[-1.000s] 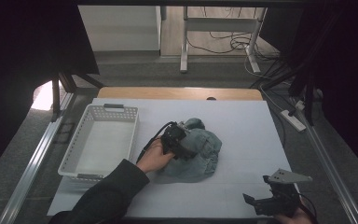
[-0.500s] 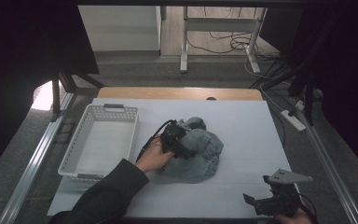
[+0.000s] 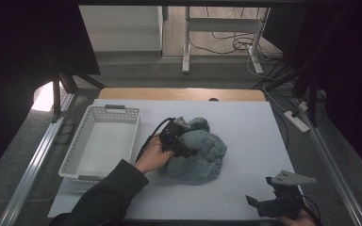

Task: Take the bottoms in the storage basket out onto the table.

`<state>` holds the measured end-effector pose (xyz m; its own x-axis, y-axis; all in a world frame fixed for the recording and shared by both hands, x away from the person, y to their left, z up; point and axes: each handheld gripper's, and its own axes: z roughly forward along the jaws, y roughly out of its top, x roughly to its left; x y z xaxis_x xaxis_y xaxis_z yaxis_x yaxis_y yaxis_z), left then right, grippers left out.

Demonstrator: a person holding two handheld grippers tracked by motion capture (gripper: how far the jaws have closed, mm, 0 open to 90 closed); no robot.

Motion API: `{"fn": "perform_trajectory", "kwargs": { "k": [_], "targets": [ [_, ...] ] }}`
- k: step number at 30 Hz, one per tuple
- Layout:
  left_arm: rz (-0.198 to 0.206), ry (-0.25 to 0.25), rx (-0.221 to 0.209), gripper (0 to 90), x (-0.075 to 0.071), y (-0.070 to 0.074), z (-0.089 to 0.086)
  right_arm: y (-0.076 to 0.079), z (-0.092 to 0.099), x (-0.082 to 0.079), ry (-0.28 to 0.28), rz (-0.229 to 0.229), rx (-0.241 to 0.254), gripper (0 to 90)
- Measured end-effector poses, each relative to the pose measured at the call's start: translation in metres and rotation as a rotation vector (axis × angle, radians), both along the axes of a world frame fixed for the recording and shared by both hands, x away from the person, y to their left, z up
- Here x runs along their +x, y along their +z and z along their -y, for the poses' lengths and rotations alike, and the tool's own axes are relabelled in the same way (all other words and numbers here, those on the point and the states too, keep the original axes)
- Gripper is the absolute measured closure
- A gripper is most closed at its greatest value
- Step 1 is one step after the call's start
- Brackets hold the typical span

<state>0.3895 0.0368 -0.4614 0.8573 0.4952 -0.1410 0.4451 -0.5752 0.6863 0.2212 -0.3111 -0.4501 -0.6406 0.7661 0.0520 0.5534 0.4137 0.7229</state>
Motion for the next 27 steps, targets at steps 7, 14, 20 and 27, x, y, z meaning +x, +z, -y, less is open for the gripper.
{"fn": "perform_trajectory", "kwargs": {
  "k": [7,14,20,27],
  "targets": [
    [0.0,-0.028,-0.038,0.0,-0.001,0.005,-0.002,0.0,0.0,0.0,0.001,0.0,0.0,1.5],
    [-0.008,-0.053,-0.061,0.0,-0.001,0.006,-0.005,0.0,0.0,0.0,0.003,0.001,-0.002,1.5],
    [-0.017,-0.066,-0.116,0.0,-0.002,0.011,-0.009,0.0,0.0,0.0,0.004,0.0,-0.001,1.5],
    [0.001,-0.065,-0.111,0.0,-0.006,0.015,-0.01,0.0,0.0,0.0,0.004,-0.001,-0.002,1.5]
  ]
}}
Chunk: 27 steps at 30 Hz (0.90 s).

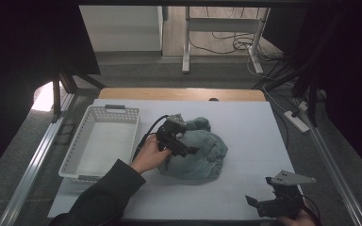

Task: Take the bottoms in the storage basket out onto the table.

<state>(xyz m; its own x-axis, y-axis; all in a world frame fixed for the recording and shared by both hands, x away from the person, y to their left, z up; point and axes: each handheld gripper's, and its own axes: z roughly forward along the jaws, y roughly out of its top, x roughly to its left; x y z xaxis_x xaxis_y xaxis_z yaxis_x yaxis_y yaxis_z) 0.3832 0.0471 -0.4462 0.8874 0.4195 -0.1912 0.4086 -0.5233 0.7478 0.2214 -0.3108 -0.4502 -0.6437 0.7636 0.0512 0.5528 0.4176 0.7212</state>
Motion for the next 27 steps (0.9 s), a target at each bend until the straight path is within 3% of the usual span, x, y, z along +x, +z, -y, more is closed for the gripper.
{"fn": "perform_trajectory", "kwargs": {
  "k": [14,27],
  "targets": [
    [0.019,0.029,0.022,0.0,-0.007,0.004,-0.001,0.0,0.0,0.0,0.001,0.0,0.001,1.5],
    [0.032,0.013,0.031,0.0,-0.015,0.01,-0.002,0.0,0.0,0.0,0.0,0.0,0.005,1.5]
  ]
}}
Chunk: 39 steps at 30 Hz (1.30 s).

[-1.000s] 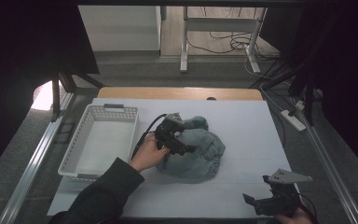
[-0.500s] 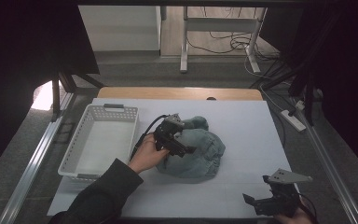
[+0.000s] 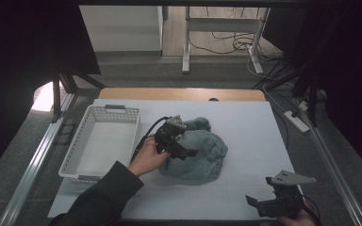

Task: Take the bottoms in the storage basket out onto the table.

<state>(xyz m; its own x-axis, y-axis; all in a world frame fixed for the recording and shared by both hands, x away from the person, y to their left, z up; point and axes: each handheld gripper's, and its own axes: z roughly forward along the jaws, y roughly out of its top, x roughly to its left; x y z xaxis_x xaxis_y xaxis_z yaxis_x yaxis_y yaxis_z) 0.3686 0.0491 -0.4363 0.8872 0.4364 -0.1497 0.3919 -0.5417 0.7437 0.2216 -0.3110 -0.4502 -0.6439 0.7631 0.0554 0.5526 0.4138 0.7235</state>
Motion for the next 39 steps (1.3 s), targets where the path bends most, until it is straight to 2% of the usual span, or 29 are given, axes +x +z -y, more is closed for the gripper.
{"fn": "perform_trajectory", "kwargs": {
  "k": [39],
  "targets": [
    [-0.036,-0.023,-0.01,0.0,-0.024,-0.001,-0.012,0.001,0.0,-0.001,-0.002,0.004,0.003,1.5]
  ]
}}
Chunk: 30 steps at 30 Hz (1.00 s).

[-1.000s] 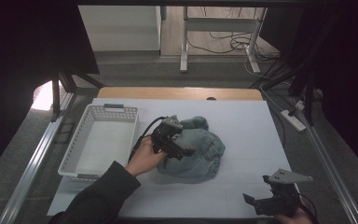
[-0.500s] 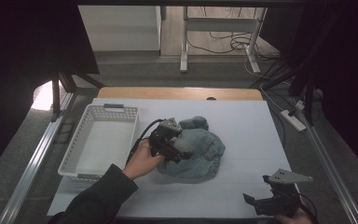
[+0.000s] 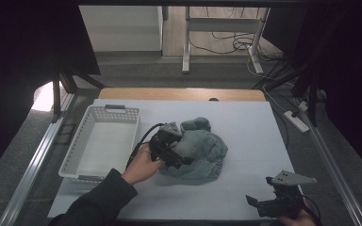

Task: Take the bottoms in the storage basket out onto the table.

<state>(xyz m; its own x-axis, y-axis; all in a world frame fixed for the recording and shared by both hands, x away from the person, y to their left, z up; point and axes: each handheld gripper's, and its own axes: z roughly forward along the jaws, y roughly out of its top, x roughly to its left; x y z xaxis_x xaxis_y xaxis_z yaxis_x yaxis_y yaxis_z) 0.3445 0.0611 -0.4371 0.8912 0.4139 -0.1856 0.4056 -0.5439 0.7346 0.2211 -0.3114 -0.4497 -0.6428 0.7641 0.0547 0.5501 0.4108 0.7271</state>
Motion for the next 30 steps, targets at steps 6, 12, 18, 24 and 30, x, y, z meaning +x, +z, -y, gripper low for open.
{"fn": "perform_trajectory", "kwargs": {
  "k": [6,12,18,24,30],
  "targets": [
    [-0.004,-0.001,-0.004,0.0,-0.003,0.0,-0.003,0.0,0.0,0.0,0.0,0.0,0.0,1.5],
    [-0.009,0.004,-0.011,0.0,-0.006,0.0,-0.006,0.0,0.0,0.0,-0.001,0.0,0.0,1.5],
    [-0.019,0.006,-0.012,0.0,-0.009,0.0,-0.011,0.0,0.0,0.0,-0.001,0.001,0.001,1.5],
    [-0.023,0.008,-0.014,0.0,-0.012,0.0,-0.014,0.0,0.0,0.0,-0.001,0.002,0.002,1.5],
    [-0.026,0.012,-0.023,0.0,-0.016,0.001,-0.019,0.0,0.001,0.0,-0.001,0.005,0.003,1.5]
  ]
}}
